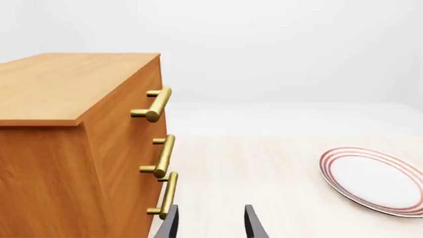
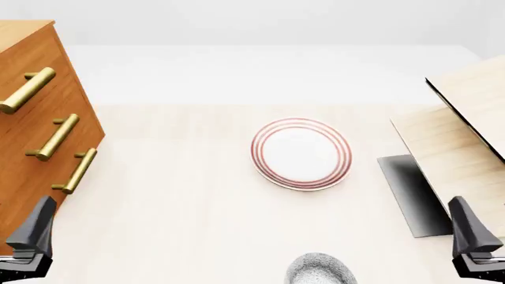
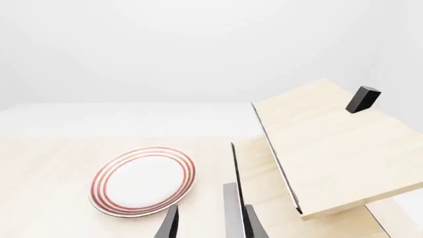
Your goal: Open the top drawer of the cabinet and put the bowl in it.
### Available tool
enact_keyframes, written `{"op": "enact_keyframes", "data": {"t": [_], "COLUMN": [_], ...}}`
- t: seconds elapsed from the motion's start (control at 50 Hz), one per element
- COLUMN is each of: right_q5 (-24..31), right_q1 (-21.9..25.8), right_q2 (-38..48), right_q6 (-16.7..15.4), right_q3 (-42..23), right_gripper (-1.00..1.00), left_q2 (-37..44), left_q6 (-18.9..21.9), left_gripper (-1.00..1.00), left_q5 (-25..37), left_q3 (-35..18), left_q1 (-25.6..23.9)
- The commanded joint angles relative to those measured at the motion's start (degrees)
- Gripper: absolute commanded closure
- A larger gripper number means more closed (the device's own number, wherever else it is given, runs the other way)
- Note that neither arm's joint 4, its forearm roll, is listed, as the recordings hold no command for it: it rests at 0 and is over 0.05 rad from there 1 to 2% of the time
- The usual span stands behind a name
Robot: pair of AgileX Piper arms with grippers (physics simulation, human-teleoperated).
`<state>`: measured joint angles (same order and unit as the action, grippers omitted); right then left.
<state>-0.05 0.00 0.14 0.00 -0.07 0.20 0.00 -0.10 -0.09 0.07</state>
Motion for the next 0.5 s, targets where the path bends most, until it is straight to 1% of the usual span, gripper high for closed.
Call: {"op": "enact_keyframes", "data": {"t": [0.02,0.2,0.22,0.24,0.26,0.28,0.3,0.32,0.4,0.42,0.46,0.48,0.5], "right_q5": [-0.14,-0.02,-0.01,0.00,-0.01,-0.01,0.00,0.00,0.00,-0.01,0.00,-0.01,0.00], "right_q1": [0.00,0.00,0.02,0.01,0.00,0.01,0.00,0.00,0.00,0.01,-0.01,0.01,-0.01], "right_q2": [0.30,0.26,0.25,0.24,0.25,0.25,0.25,0.25,0.25,0.25,0.26,0.25,0.26], "right_q6": [0.01,0.01,0.00,0.01,0.00,0.01,0.02,0.01,0.01,0.01,0.01,0.00,-0.02], "right_q3": [-0.13,-0.22,-0.23,-0.22,-0.23,-0.22,-0.22,-0.22,-0.22,-0.22,-0.22,-0.22,-0.23], "right_gripper": [-1.00,-1.00,-1.00,-1.00,-1.00,-1.00,-1.00,-1.00,-1.00,-1.00,-1.00,-1.00,-1.00], "left_q2": [0.53,0.38,-0.16,0.32,0.58,0.11,0.25,1.55,0.98,1.65,3.08,2.93,4.50], "left_q6": [0.00,-0.03,-3.47,-0.04,-0.62,-1.32,-0.76,-0.96,0.40,1.74,3.57,5.39,6.67], "left_gripper": [-1.00,-1.00,-1.00,-1.00,-1.00,-1.00,-1.00,-1.00,-1.00,-1.00,-1.00,-1.00,-1.00], "left_q5": [-0.33,-0.13,0.80,-0.07,-0.07,-0.07,-0.15,-0.86,-0.48,-0.57,-0.99,-0.82,-1.35], "left_q3": [-0.22,-0.33,-2.72,-0.32,-0.17,-0.16,-0.17,-0.16,-0.47,-0.73,-1.02,-1.39,-1.60], "left_q1": [0.14,0.16,-2.92,0.17,0.89,0.18,0.09,1.04,-0.33,-0.52,1.10,0.25,1.53]}}
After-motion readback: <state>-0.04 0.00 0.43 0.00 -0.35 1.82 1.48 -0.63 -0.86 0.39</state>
